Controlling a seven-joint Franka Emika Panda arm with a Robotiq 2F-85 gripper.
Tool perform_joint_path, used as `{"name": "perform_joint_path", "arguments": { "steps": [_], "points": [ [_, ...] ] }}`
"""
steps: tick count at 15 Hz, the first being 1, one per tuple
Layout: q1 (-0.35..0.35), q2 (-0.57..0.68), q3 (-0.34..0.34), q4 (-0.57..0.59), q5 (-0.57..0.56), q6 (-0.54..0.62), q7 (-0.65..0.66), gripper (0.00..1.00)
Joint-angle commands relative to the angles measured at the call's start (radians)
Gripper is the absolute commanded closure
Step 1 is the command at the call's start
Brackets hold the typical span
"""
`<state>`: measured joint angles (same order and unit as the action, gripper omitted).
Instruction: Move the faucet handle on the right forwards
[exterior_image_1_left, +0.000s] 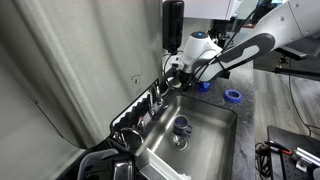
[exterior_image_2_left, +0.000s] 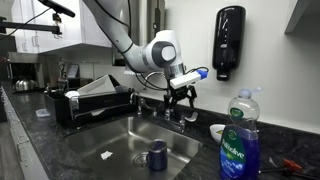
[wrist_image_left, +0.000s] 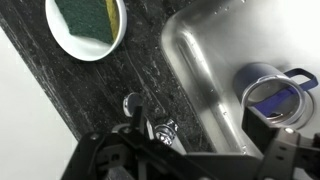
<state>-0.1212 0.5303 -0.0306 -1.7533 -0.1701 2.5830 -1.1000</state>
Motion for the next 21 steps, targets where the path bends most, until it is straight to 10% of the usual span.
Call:
{"name": "perform_joint_path", "arguments": {
  "steps": [1,21],
  "points": [
    [-0.02,0.039,0.016,0.035,-0.03,0.045,-0.015,0.0],
    [-0.026,0.205,0.013,0.258,-0.043,0.017,-0.01,0.0]
  ]
}}
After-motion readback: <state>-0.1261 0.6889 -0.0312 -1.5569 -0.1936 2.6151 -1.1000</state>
